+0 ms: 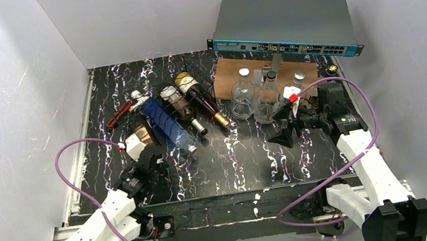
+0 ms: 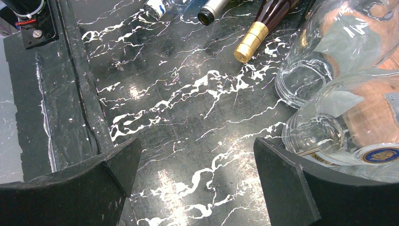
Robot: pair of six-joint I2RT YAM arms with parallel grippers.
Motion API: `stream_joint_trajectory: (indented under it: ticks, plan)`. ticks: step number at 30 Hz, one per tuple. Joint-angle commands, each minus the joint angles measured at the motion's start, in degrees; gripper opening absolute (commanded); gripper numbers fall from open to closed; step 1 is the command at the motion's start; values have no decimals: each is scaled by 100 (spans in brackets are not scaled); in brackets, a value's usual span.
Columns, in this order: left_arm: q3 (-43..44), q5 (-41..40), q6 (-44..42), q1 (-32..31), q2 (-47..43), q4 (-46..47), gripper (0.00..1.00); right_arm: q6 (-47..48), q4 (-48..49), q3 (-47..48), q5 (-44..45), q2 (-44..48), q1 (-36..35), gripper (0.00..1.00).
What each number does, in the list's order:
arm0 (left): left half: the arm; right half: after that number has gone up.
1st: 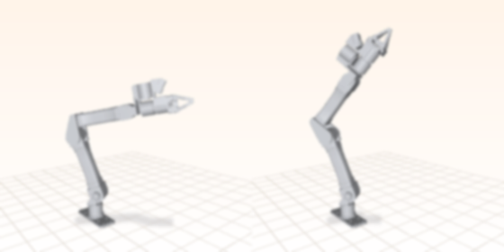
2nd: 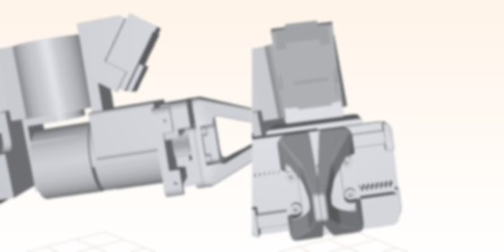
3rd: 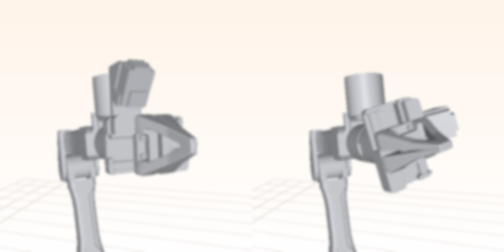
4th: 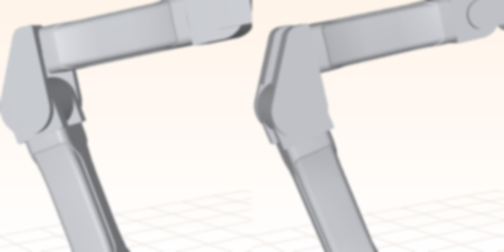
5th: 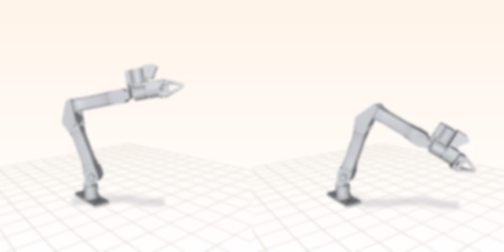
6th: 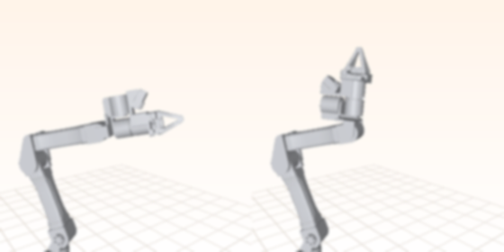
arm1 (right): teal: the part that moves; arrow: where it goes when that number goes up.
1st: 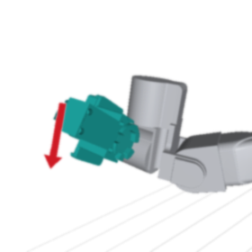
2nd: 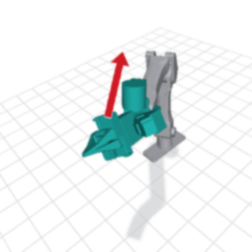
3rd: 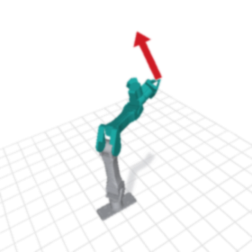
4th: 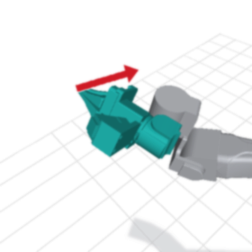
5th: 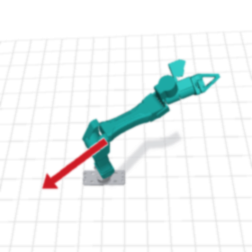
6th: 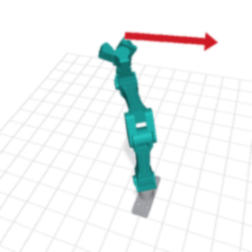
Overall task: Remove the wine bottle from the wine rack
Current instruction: Pick up the wine bottle from the wine rack.
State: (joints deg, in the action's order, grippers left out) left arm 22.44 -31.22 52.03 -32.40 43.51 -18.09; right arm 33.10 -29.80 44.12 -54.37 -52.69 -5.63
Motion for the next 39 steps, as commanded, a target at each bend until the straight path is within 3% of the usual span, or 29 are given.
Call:
stream_joint_trajectory:
  ticks: [1, 22, 39]
  plan:
    - [131, 60, 204, -82, -538, -424, 0, 63, 118, -9, -109, 101, 19, 98]
    - [908, 707, 580, -104, -1880, -2445, 0, 82, 92, -9, -204, 144, 15, 98]
    - [1149, 1236, 642, -105, -2353, -3226, 0, 245, -11, -17, -315, 121, -76, 98]
